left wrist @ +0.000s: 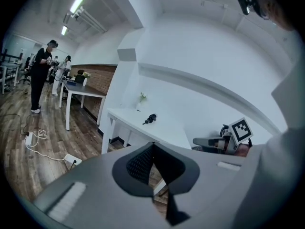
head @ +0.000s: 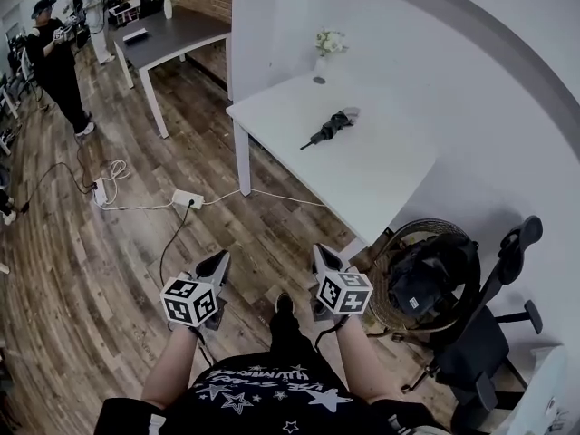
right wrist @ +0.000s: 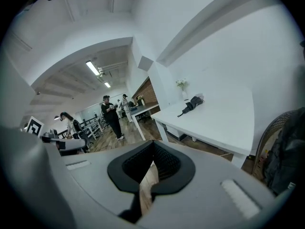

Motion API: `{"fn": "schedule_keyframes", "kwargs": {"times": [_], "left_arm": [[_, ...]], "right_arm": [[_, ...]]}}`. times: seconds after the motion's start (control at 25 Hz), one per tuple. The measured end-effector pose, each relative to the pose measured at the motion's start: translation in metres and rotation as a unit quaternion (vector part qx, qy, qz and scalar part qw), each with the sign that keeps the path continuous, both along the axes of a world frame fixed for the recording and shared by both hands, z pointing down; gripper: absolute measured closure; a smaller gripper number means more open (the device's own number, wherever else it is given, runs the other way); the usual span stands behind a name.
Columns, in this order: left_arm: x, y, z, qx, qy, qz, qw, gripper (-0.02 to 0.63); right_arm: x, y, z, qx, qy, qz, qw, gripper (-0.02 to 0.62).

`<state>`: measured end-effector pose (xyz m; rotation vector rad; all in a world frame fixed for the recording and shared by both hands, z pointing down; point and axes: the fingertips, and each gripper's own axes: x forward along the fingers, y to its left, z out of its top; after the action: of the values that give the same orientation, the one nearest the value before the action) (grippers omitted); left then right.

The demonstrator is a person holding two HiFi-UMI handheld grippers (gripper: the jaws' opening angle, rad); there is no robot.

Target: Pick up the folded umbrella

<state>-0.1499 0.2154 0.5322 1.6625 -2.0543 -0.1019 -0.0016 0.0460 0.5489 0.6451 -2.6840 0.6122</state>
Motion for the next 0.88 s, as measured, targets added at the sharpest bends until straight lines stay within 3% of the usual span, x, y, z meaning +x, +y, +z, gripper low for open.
{"fn": "schedule_keyframes", "kwargs": {"times": [0.48,0.88], "left_arm": [[-0.039,-0.137,-0.01,-0.007,0.002,0.01,0.9999,0.603],[-0.055,-0.231,-0.011,-0.007,-0.005,0.026,0.9996,0.603]], "right_arm": [[-0.038,-0.139,-0.003,-0.016,-0.005,0.017,1.0,0.578],[-0.052,-0.226,0.005,-0.02,-0.002,0.016,1.0,0.578]]}}
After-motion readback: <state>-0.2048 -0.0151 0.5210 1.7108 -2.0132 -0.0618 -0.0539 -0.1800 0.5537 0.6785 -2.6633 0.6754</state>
